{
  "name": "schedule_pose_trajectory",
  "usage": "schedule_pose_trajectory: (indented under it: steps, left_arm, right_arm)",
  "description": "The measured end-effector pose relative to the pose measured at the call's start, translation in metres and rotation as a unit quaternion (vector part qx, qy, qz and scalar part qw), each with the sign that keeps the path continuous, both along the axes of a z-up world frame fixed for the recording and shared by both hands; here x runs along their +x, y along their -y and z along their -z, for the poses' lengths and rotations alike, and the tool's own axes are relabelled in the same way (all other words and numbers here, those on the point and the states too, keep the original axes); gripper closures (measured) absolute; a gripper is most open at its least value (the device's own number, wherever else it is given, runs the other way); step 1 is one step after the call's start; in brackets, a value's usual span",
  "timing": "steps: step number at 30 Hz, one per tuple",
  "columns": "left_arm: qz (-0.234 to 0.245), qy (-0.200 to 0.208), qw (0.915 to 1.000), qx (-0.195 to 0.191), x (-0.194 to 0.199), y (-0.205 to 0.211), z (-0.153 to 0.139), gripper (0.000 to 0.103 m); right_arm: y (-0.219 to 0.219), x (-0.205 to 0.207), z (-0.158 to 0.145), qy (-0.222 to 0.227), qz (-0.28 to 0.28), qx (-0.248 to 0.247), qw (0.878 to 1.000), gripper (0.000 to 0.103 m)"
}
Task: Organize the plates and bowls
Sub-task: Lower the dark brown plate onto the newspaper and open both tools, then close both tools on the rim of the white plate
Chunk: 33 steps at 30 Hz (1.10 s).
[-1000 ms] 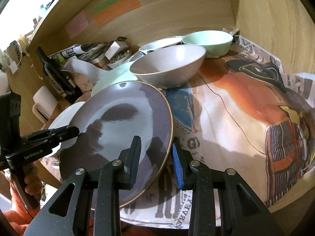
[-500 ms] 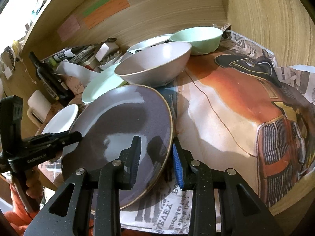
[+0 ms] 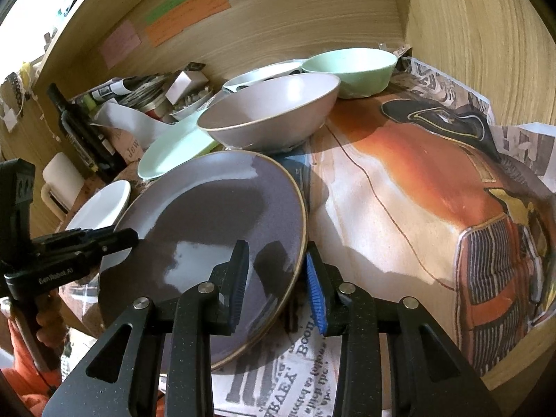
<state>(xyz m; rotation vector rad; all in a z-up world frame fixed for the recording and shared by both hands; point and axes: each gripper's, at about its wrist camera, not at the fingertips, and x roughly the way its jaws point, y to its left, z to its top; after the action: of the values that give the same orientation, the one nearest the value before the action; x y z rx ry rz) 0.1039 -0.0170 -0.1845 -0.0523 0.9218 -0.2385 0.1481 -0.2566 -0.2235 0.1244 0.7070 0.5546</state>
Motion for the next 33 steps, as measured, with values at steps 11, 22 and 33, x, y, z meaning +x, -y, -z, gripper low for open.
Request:
schedule_pose_trajectory:
  steps: [11, 22, 33]
  left_arm:
    - [-0.015, 0.061, 0.998, 0.013, -0.016, -0.007, -0.026, 0.054]
    - [-0.044, 0.13, 0.9905, 0.01, -0.041, -0.035, -0.069, 0.038]
    - [-0.089, 0.149, 0.9844, 0.028, -0.059, -0.087, -0.075, 0.025]
  right_arm:
    - [0.007, -0.016, -0.03, 0.059, 0.029, 0.003, 0.998, 0.056]
    - [-0.022, -0.032, -0.058, 0.107, 0.001, 0.023, 0.994, 0.042]
    - [-0.074, -0.034, -0.061, 0.109, -0.046, 0.017, 0.993, 0.04]
